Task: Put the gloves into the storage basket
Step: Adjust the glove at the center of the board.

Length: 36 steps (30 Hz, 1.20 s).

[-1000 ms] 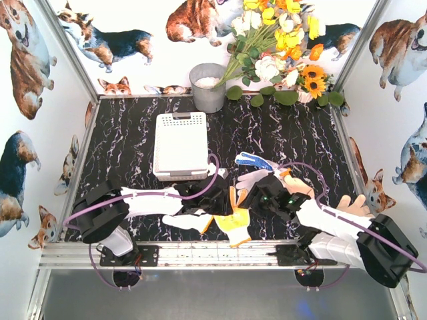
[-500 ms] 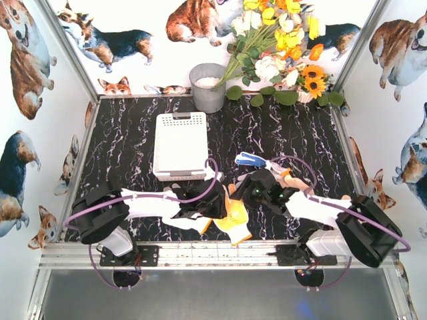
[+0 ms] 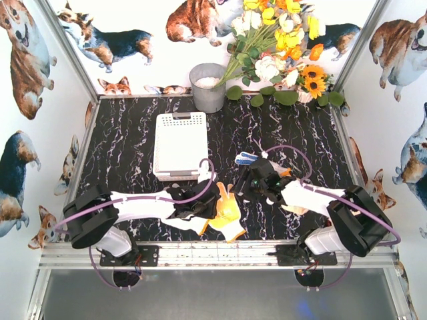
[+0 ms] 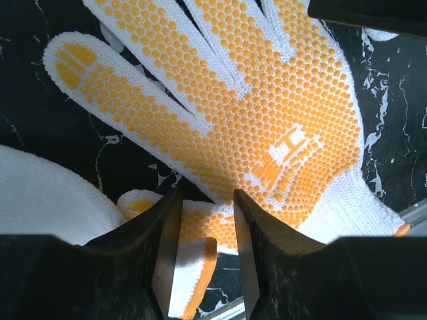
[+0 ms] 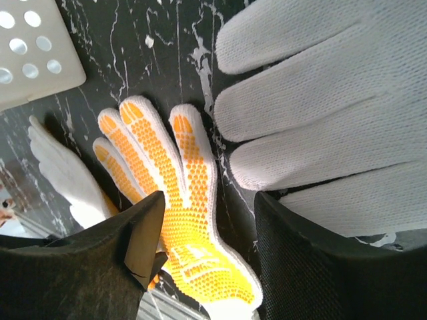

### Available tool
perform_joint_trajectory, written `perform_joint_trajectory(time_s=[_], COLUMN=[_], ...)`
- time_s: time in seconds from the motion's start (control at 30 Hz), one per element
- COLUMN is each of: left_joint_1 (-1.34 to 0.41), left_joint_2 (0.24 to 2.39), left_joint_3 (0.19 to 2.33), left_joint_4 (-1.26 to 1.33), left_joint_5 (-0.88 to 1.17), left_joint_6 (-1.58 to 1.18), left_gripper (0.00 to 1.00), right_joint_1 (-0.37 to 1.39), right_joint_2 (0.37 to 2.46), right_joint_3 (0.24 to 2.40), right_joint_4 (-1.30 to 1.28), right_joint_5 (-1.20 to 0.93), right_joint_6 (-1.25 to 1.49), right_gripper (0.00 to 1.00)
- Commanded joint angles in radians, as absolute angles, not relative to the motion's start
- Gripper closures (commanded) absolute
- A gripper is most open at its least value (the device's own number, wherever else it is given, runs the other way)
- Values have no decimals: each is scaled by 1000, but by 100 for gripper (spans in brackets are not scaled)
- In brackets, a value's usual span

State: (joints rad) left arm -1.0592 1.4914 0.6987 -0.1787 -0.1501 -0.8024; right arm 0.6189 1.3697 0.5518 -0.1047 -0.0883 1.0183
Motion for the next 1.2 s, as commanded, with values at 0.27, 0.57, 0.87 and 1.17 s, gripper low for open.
perform_joint_trajectory(time_s=[0.27,0.57,0.87,1.17], left_joint_1=[-1048,-1024,-1009,-998], left_joint_2=[1419,1472,1535,1620], left_joint_3=[800,800,777,779], left_joint_4=[-252,-158,-90,-62], left_joint_5=[-175,-156,-152,-142], left_joint_6=[-774,-847,-926,-925], left_gripper=[56,61,66,69], right_joint_1=[691,709,703,702], right_joint_2=[1267,1270,1358,1361], right_joint_3=[543,519,574,535], right_joint_4=[-240,-236,-208,-244], right_joint_5=[-235,-178,-175,-125], right_joint_6=[945,958,902,981], right_gripper=[37,42,55,83])
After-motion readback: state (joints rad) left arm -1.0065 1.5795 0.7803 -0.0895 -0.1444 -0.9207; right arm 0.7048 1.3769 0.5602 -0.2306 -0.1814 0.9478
